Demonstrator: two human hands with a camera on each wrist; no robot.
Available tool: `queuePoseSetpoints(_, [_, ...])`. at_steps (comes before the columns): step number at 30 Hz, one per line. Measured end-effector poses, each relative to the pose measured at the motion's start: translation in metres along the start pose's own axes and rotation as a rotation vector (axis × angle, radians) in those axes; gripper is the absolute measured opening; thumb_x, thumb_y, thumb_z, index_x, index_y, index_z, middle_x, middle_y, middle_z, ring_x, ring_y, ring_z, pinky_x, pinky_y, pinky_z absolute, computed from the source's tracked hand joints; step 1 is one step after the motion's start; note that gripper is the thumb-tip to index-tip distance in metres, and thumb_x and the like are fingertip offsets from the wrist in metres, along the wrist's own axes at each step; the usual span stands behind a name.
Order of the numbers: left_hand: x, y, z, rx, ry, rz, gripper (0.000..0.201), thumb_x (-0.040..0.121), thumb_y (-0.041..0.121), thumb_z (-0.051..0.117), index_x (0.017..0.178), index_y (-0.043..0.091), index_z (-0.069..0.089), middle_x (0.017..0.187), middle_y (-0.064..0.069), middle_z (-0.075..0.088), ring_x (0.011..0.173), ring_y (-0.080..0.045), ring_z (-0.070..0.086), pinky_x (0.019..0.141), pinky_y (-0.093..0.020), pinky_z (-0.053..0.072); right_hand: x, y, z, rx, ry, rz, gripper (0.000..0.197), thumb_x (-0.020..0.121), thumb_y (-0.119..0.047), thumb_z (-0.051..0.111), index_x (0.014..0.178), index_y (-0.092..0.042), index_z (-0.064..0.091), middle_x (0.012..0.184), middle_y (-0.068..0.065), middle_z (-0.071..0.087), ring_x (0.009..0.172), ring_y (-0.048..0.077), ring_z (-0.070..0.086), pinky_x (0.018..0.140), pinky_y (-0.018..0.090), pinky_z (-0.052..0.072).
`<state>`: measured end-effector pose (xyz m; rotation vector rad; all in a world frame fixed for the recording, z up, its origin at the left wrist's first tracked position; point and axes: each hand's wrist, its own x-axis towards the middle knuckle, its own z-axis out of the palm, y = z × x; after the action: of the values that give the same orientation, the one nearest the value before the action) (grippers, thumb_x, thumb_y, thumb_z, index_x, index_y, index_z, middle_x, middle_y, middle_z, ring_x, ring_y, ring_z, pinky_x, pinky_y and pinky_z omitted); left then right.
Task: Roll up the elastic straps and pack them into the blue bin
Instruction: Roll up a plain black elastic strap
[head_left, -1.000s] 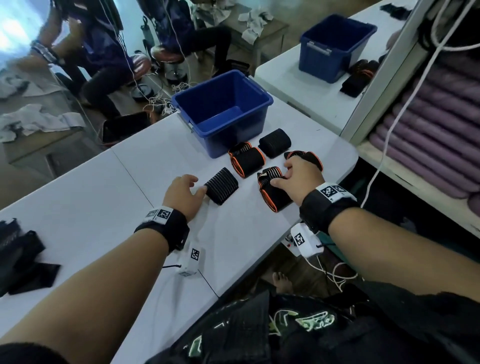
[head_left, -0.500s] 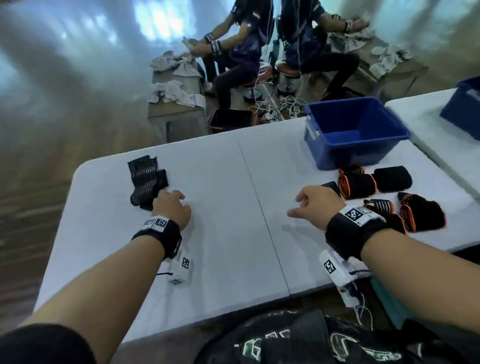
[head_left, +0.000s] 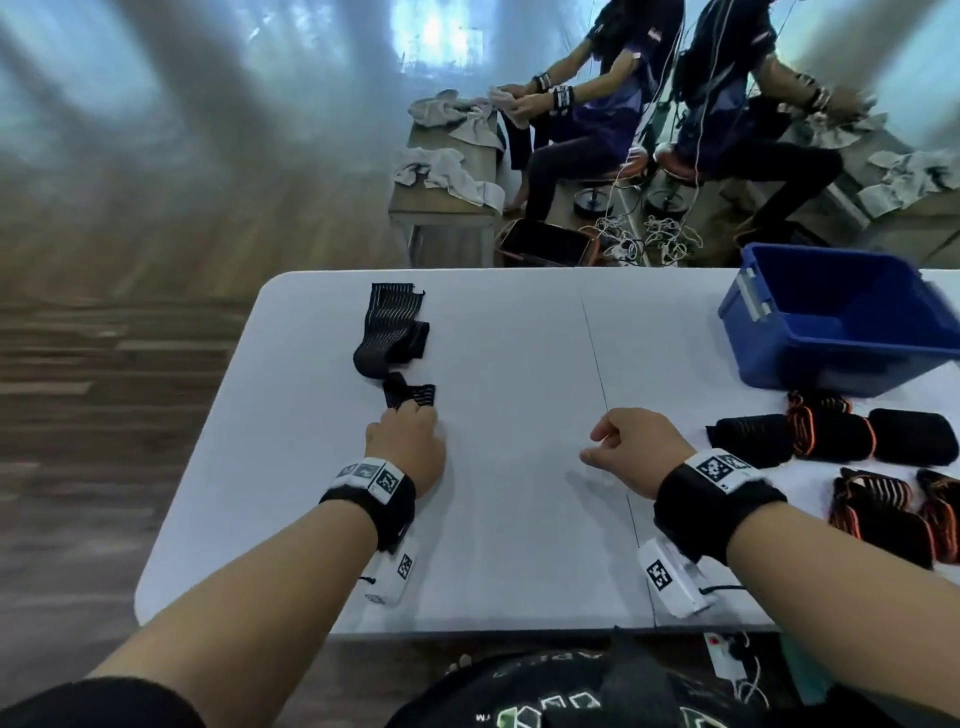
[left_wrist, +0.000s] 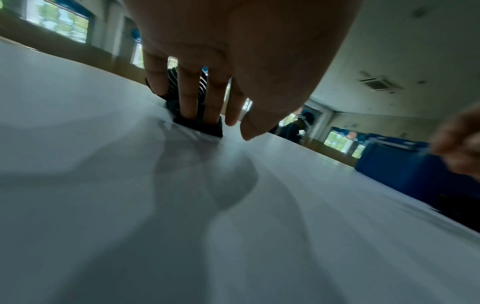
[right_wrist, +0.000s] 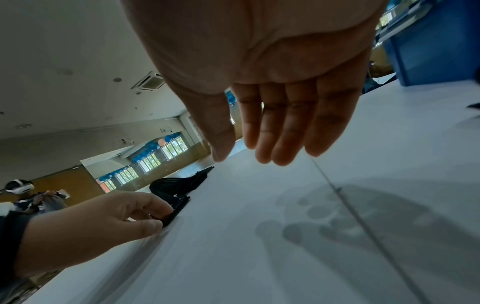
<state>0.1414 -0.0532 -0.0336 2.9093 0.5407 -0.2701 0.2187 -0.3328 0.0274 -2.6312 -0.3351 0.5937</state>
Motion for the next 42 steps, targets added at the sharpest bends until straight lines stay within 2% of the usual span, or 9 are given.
queuePoseSetpoints(5, [-0.042, -0.002, 0.005, -0.245, -0.017, 0.155, 0.022, 0.096, 0.031, 0.052, 0.107, 0.018, 0.066, 0.109, -0.001, 0.062, 0.102, -0.026, 0.057, 0.088, -0.039, 0.049, 0.008, -0.024, 0.026, 0.019, -0.042, -0.050, 0.020, 0.083, -0.035, 0.073, 0.096, -0.022, 0.065, 0.089, -0.007, 0.061, 0.090, 0.015, 0.059, 0.075, 0.025, 0.042])
queuePoseSetpoints(12, [-0.062, -0.001, -0.022, -0.539, -0.241, 0.310, 0.012, 0.093, 0.023, 0.060, 0.090, 0.021, 0.072, 0.089, 0.011, 0.072, 0.084, -0.006, 0.066, 0.081, -0.025, 0.052, 0.011, -0.059, 0.055, 0.047, -0.101, -0.132, 0.020, 0.084, -0.034, 0.071, 0.101, -0.026, 0.064, 0.093, -0.007, 0.065, 0.091, 0.013, 0.059, 0.076, 0.023, 0.040])
queuePoseSetpoints(18, [-0.028, -0.025, -0.031, -0.630, 0.154, 0.132, 0.013, 0.090, 0.031, 0.068, 0.081, 0.023, 0.066, 0.070, 0.010, 0.060, 0.068, 0.000, 0.055, 0.064, -0.019, 0.039, 0.005, -0.081, 0.085, -0.059, -0.169, -0.235, 0.047, 0.087, -0.043, 0.065, 0.132, -0.036, 0.055, 0.119, -0.001, 0.049, 0.102, 0.017, 0.054, 0.089, 0.031, 0.045])
queuePoseSetpoints(23, [0.009, -0.055, -0.032, -0.588, 0.328, -0.022, 0.014, 0.088, 0.027, 0.068, 0.094, 0.024, 0.056, 0.099, 0.001, 0.051, 0.089, -0.019, 0.055, 0.086, -0.035, 0.049, -0.002, -0.084, 0.100, -0.277, -0.238, -0.305, 0.039, 0.092, -0.045, 0.058, 0.127, -0.027, 0.060, 0.121, 0.005, 0.044, 0.109, 0.026, 0.051, 0.091, 0.035, 0.048])
queuePoseSetpoints(28, [0.030, -0.076, -0.027, -0.352, 0.216, -0.229, 0.064, 0.083, 0.037, 0.072, 0.139, 0.027, 0.044, 0.134, -0.010, 0.041, 0.121, -0.035, 0.046, 0.098, -0.045, 0.045, -0.004, -0.078, 0.102, -0.308, -0.213, -0.294, 0.030, 0.093, -0.041, 0.056, 0.113, -0.019, 0.062, 0.119, 0.004, 0.047, 0.107, 0.026, 0.052, 0.089, 0.036, 0.048])
queuePoseSetpoints(30, [0.036, -0.084, -0.024, -0.320, 0.176, -0.280, 0.067, 0.085, 0.039, 0.070, 0.144, 0.026, 0.040, 0.139, -0.012, 0.043, 0.124, -0.038, 0.047, 0.099, -0.049, 0.047, -0.002, -0.078, 0.101, -0.271, -0.209, -0.287, 0.031, 0.093, -0.040, 0.056, 0.116, -0.019, 0.060, 0.120, 0.003, 0.049, 0.107, 0.025, 0.054, 0.090, 0.035, 0.048])
queuePoseSetpoints(33, [0.043, -0.092, -0.026, -0.312, 0.136, -0.257, 0.032, 0.091, 0.040, 0.062, 0.114, 0.017, 0.063, 0.115, -0.013, 0.064, 0.108, -0.038, 0.060, 0.085, -0.043, 0.051, 0.001, -0.082, 0.098, -0.203, -0.207, -0.275, 0.032, 0.094, -0.041, 0.057, 0.120, -0.022, 0.058, 0.121, 0.000, 0.052, 0.107, 0.021, 0.056, 0.091, 0.032, 0.047])
queuePoseSetpoints(36, [0.035, -0.087, -0.033, -0.378, 0.147, -0.117, 0.030, 0.094, 0.040, 0.059, 0.075, 0.017, 0.058, 0.079, -0.004, 0.062, 0.086, -0.032, 0.063, 0.070, -0.032, 0.041, 0.007, -0.087, 0.094, -0.083, -0.155, -0.243, 0.038, 0.091, -0.042, 0.062, 0.124, -0.023, 0.056, 0.118, -0.001, 0.057, 0.101, 0.017, 0.058, 0.091, 0.030, 0.046])
queuePoseSetpoints(42, [-0.002, -0.049, -0.034, -0.698, 0.063, 0.150, 0.035, 0.092, 0.043, 0.061, 0.068, 0.018, 0.064, 0.064, 0.002, 0.064, 0.067, -0.020, 0.063, 0.063, -0.033, 0.048, 0.019, -0.104, 0.080, 0.313, -0.017, -0.175, 0.071, 0.087, -0.043, 0.070, 0.146, -0.030, 0.033, 0.126, -0.004, 0.050, 0.105, 0.017, 0.060, 0.096, 0.036, 0.049])
